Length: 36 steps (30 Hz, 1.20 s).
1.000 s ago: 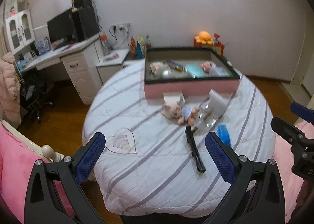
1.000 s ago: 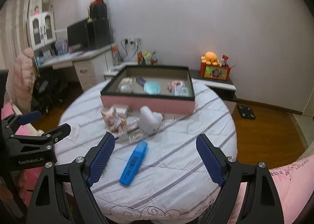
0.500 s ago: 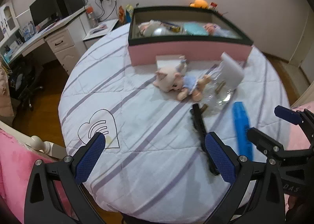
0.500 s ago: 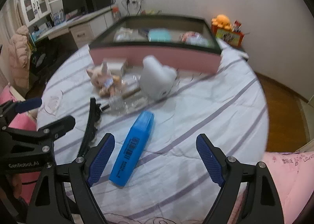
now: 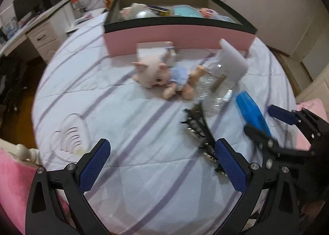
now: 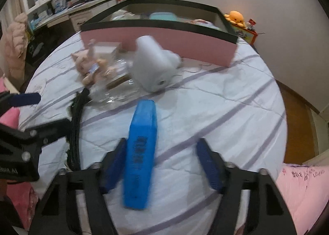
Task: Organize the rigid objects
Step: 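Grasp the blue highlighter with the right tool while the left tool grasps the black hair clip, then carry the highlighter and hair clip into the tray and release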
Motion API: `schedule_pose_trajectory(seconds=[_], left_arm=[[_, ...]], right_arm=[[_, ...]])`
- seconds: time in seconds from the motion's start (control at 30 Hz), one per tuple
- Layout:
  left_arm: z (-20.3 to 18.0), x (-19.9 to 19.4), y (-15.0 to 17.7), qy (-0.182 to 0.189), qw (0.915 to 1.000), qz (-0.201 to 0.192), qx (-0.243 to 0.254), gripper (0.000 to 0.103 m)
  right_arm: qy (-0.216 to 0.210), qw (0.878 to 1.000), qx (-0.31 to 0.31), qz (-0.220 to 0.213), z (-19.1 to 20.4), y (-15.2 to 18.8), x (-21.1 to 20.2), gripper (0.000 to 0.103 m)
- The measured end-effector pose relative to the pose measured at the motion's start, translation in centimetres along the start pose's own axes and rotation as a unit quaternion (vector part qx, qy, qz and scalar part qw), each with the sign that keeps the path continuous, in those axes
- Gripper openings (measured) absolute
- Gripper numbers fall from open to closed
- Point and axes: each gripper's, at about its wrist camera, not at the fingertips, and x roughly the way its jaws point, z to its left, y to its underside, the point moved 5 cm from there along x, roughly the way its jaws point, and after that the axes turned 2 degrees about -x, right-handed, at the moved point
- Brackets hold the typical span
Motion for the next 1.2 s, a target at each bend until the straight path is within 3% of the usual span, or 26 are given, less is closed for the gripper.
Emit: schedule_pose_trajectory(seconds=[0.07,0.17,0.27,0.3,0.33,0.4,0.53,0.9,1.2], left_arm=[[-0.6,0.3,-0.1,0.02,0.9998,0.008,0.003,0.103],[-1.6,1.4,0.1,0.016,0.9996,0.017,0.018,0.099],[-1.9,1.4,0.0,-0.013,0.9991,-0.009,0.039,0.082],[-1.9,1.1,0.0,-0.017,0.999,-0.022,0.036,0.067],[-1.8,0.9,-0.1,-0.017,0.9988,-0.026,0.037,0.045],[-1.5,0.6,0.0,0.001,0.9993,-0.021,0.031,0.02],[-0.9,0.4,-0.1,0.018,0.9995,-0.012,0.023,0.019],[-0.8,0.0,-0.1,0.015,0.9996,-0.012,0.019,0.019],[0.2,-2.7,-1.0,-0.006,0.9987,-0.048,0.018,0.019]], right_arm=[[0.007,1.0,0.01,-0.002,-1.0,0.1,-0.3,0.041],[0.013,1.0,0.015,-0.004,-1.9,0.2,-0.3,0.038],[0.015,1.0,0.01,-0.008,-1.8,-0.2,-0.1,0.038],[0.019,1.0,0.006,-0.01,-1.6,-0.2,0.0,0.038],[0.023,1.0,0.003,-0.013,-1.4,-0.2,0.0,0.038],[0.025,1.0,0.001,-0.015,-1.6,-0.4,0.1,0.038],[0.013,1.0,0.01,-0.019,-1.8,-0.4,0.1,0.027],[-0.006,0.999,0.041,-0.026,-2.6,-0.5,-0.5,0.027],[-0.006,0.995,0.066,-0.078,-3.7,-1.8,-4.1,0.027]])
